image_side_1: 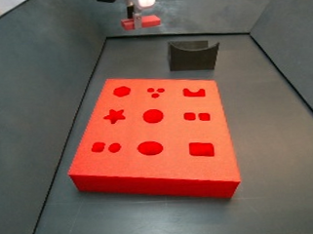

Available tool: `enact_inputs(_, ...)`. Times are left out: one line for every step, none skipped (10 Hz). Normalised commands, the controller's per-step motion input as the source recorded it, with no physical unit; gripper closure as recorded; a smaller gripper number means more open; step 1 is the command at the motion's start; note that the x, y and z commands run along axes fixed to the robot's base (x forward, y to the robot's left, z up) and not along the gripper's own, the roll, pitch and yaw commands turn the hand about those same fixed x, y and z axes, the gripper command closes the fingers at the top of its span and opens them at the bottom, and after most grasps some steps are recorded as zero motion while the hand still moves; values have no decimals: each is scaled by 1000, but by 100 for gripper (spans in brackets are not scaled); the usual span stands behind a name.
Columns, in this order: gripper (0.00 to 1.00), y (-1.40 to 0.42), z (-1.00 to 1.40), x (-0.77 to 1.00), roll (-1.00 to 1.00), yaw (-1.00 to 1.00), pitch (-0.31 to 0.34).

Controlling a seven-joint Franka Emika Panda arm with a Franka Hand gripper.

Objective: Pick up the double-square object. Move up. Rotate the double-square object. Place the double-square object on the fixture. Regrasp the double-square object. Move to above the board. Insert the double-square object.
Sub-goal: Rotate the double-square object.

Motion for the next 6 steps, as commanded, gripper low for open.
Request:
enact_inputs(100, 20, -46, 14, -10, -1000, -3)
enact_inputs(100, 20, -46, 13, -10, -1000, -3)
enact_inputs(100, 19, -46, 12, -10, -1000, -3)
enact_inputs(100, 19, -46, 12, -11, -1000, -3)
enact_inputs(100, 19, -46, 12, -11, -1000, -3)
enact_inputs(100, 19, -46, 11, -12, -1000, -4)
